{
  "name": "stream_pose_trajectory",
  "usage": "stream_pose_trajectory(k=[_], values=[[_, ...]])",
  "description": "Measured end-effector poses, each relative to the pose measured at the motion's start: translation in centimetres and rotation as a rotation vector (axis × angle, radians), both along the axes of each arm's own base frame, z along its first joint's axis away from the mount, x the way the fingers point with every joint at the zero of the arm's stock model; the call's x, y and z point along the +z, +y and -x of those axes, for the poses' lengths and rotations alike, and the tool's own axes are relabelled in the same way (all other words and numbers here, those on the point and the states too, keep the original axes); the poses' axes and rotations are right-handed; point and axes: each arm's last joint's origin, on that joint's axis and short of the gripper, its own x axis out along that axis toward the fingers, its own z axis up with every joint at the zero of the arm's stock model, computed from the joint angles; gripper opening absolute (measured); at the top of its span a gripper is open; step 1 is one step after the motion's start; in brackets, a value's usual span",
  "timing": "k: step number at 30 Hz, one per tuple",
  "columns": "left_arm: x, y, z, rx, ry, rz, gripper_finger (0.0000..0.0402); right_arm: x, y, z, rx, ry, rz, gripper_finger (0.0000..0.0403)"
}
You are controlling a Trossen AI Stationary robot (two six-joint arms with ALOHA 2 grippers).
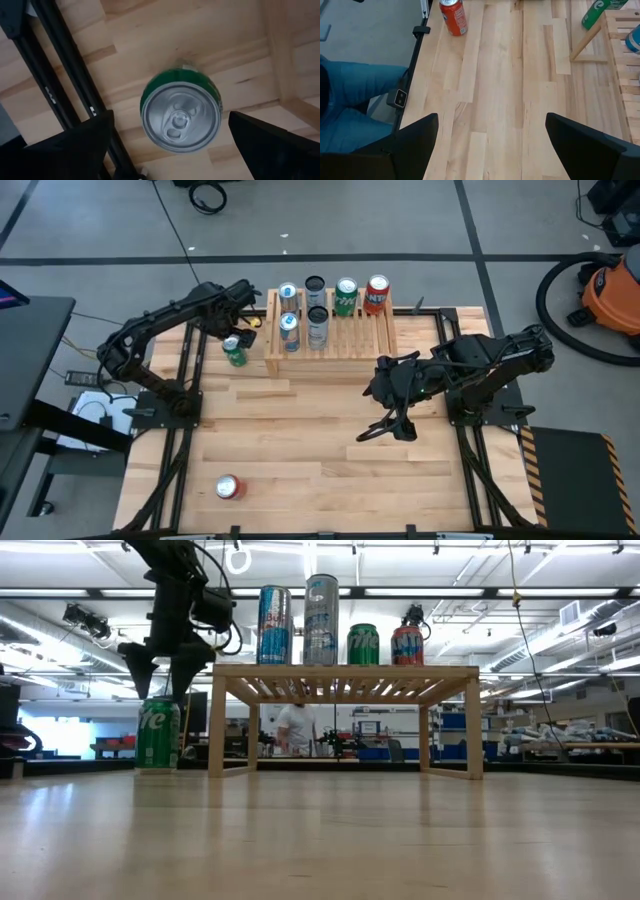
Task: Place canned beverage on shelf
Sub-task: Put the green soda can aligned with the other green soda can on the shelf
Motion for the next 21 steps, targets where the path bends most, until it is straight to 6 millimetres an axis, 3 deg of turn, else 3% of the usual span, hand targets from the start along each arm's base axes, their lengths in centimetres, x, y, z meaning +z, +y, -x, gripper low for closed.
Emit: stream_pose_trajectory(k=[10,21], values=[[0.0,0.0,0.1,-0.012,-0.008,0.023,0.0396,0.0,0.0,0.0,-0.006,0.001,-0.006,0.0378],[-1.9,0.8,-0.8,-0.04,0.036,0.088,0.0396,0.0,0.0,0.0,-0.007,0.002,-0.007,0.0378]])
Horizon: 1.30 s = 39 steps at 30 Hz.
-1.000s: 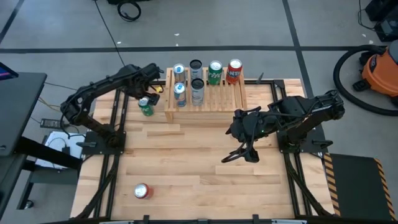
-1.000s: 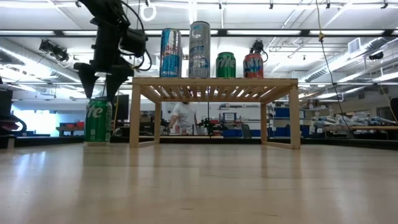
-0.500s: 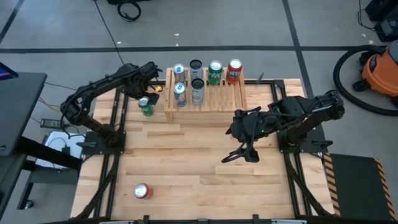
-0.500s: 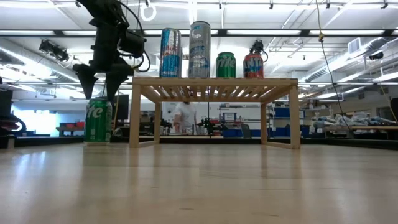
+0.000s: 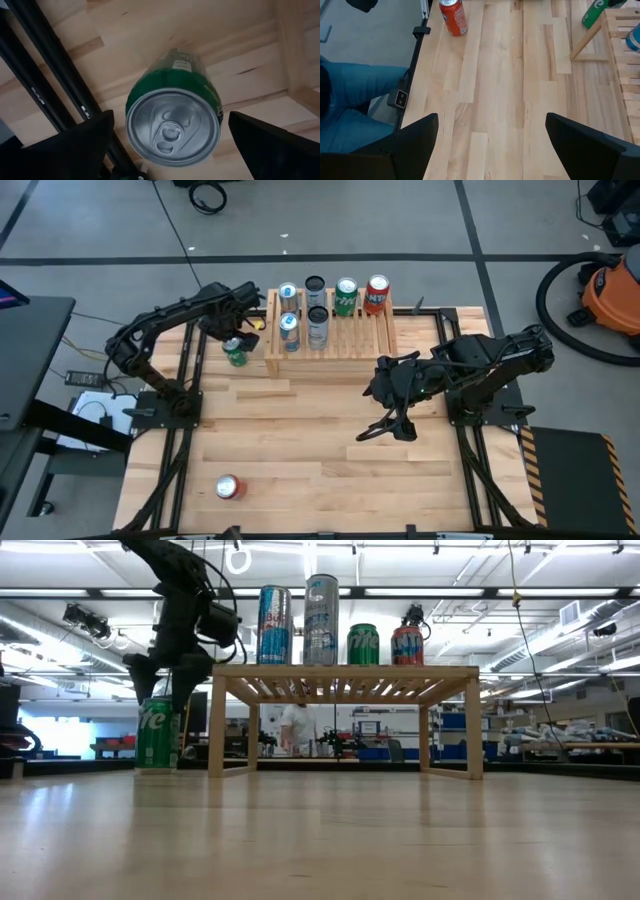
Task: Place canned beverage on shelf
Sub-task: Put the green soda can aligned with the other green soda can on the shelf
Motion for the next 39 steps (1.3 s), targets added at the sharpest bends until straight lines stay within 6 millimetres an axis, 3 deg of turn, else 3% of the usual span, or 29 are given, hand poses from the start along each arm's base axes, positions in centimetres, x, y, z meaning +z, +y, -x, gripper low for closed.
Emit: stream_pose_trajectory(k=[21,34,39], values=[[0.02,-0.34,0.01,-0.059,0.019,0.026,0.0392,0.01,-0.08,-0.03,-0.044,0.002,-0.019,0.0378],[0.06,-0.33,0.0,-0.059,0.016,0.025,0.0296,0.01,-0.09,-0.03,-0.047,0.001,-0.017,0.0378],[0.11,-0.36,0.03,-0.084,0.018,0.029,0.0279,0.01,-0.09,-0.03,-0.048,0.001,-0.017,0.0378]])
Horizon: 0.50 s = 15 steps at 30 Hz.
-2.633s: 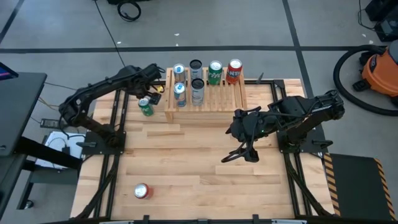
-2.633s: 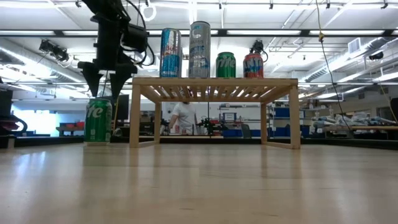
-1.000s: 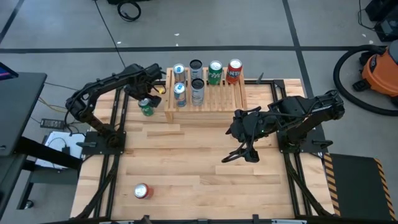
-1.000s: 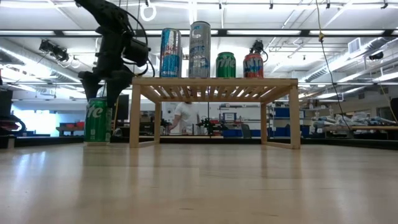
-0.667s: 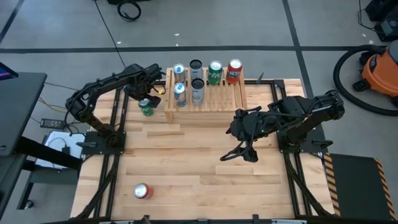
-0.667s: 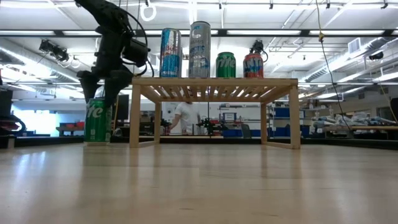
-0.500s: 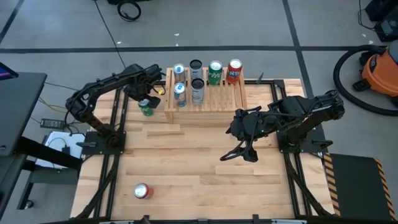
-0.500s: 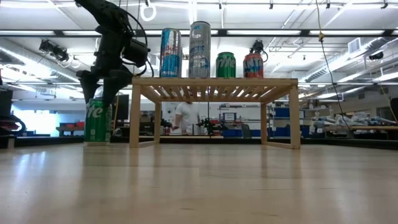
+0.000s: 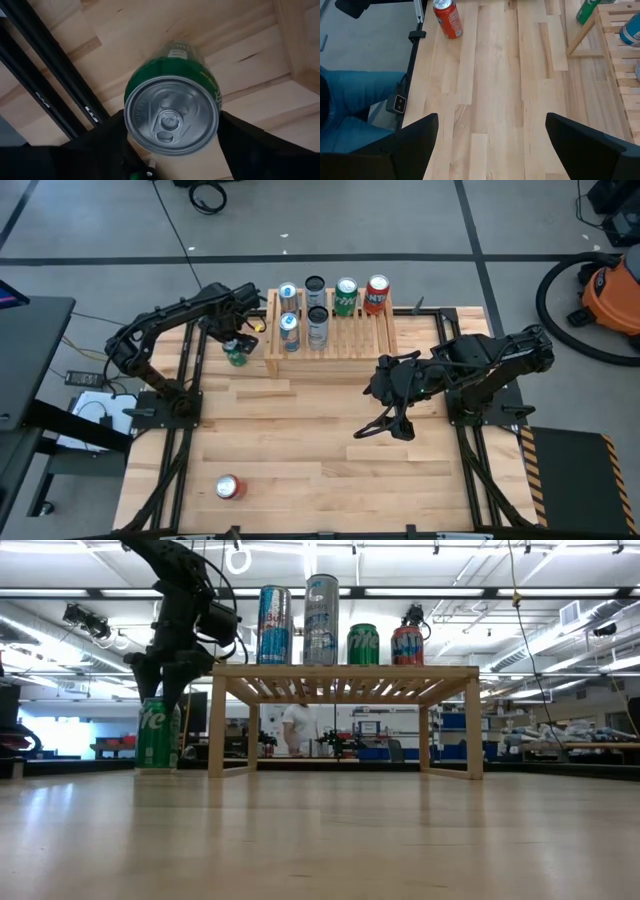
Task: Place canned beverage on shelf
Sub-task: Put the green soda can aligned with the other green soda can on the shelf
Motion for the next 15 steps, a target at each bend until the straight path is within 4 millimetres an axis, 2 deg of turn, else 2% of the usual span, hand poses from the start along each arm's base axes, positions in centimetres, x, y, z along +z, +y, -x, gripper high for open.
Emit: stream_pose_trajectory(k=[15], values=[[0.13,-0.34,0.33,-0.042,0.027,0.031,0.0275,0.0,0.0,0.0,0.002,0.0,0.002,0.0378]])
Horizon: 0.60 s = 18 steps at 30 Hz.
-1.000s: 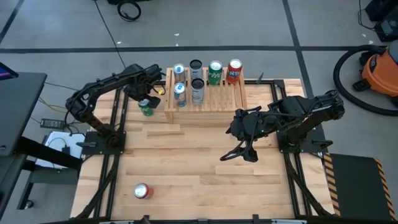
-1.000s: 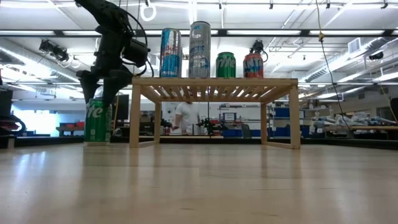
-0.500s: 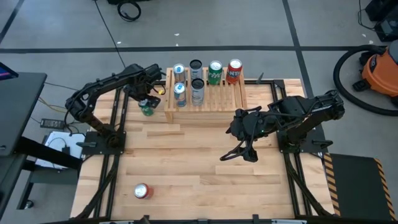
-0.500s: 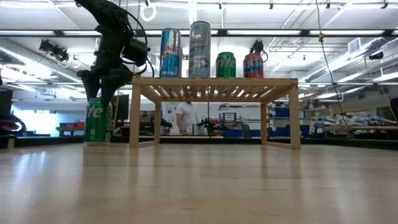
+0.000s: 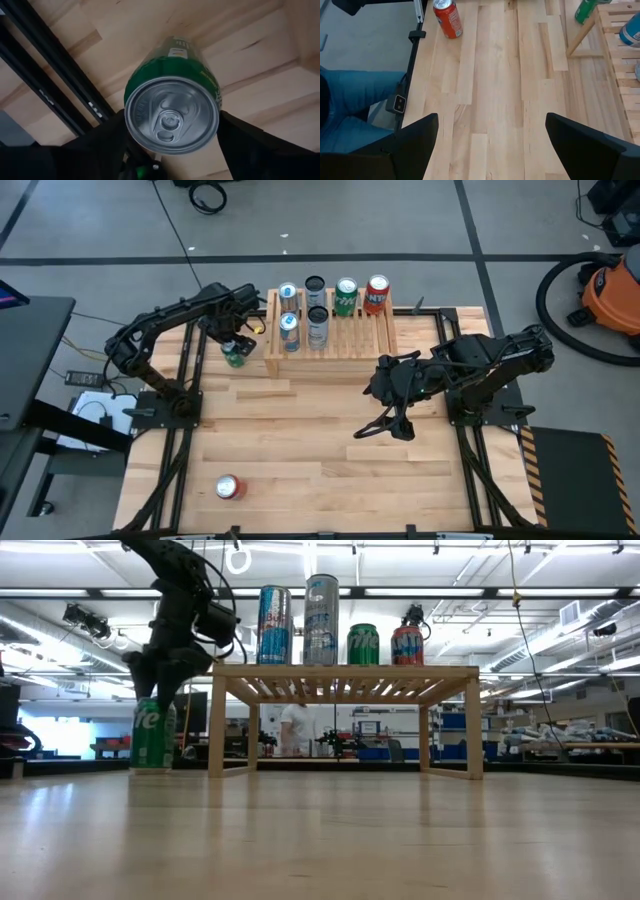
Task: Place canned beverage on shelf
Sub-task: Put the green soda can aligned with the other green soda can on the shelf
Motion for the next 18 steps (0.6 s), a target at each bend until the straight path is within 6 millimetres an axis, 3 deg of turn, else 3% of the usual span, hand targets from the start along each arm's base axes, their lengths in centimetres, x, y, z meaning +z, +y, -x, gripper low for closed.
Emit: stream_pose_trajectory(k=[18], values=[[0.7,-1.7,-0.2,-0.052,0.0,0.056,0.0272,0.0,-0.1,0.0,-0.007,-0.003,0.008,0.0378]])
